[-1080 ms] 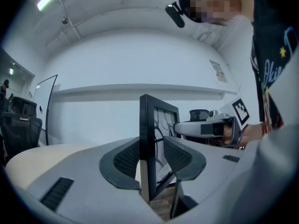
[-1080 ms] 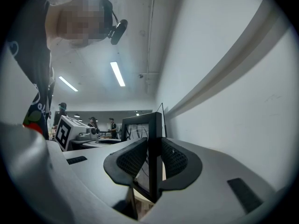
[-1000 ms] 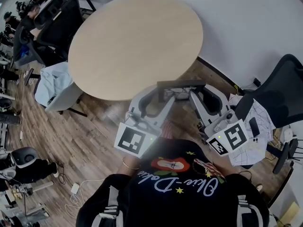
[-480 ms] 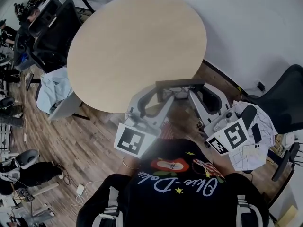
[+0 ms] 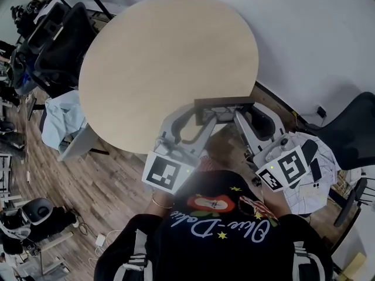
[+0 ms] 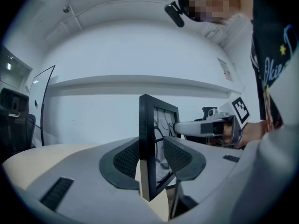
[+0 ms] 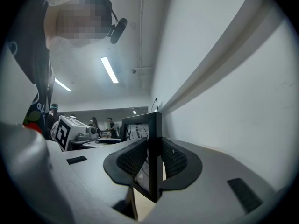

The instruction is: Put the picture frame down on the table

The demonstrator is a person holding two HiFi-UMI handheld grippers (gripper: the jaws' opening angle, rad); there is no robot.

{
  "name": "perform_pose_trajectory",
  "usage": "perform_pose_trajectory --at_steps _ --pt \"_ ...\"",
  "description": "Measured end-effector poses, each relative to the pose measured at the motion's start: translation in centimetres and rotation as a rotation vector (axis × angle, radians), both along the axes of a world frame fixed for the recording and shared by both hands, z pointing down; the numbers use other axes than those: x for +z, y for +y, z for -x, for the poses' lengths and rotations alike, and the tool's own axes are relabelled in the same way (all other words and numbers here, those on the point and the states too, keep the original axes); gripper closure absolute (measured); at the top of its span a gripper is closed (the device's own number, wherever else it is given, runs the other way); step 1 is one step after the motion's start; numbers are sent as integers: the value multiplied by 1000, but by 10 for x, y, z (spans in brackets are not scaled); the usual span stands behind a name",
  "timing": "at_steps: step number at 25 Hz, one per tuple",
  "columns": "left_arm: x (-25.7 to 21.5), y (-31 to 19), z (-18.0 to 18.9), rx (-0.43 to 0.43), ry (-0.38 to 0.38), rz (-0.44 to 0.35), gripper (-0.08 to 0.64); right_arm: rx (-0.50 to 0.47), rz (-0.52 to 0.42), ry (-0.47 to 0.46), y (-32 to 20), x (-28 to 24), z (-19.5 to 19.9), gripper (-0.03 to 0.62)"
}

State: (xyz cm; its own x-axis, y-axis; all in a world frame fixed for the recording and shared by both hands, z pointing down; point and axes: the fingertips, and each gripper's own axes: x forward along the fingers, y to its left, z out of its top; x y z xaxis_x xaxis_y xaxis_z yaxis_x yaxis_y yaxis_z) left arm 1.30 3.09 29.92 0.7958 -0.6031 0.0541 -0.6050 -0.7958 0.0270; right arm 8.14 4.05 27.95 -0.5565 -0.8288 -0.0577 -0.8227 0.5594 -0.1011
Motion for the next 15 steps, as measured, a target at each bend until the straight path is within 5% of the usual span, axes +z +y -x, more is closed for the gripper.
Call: perform_pose_trajectory --at_steps 15 --pt "2 -69 19 6 17 -17 410 8 -8 24 -68 1 20 526"
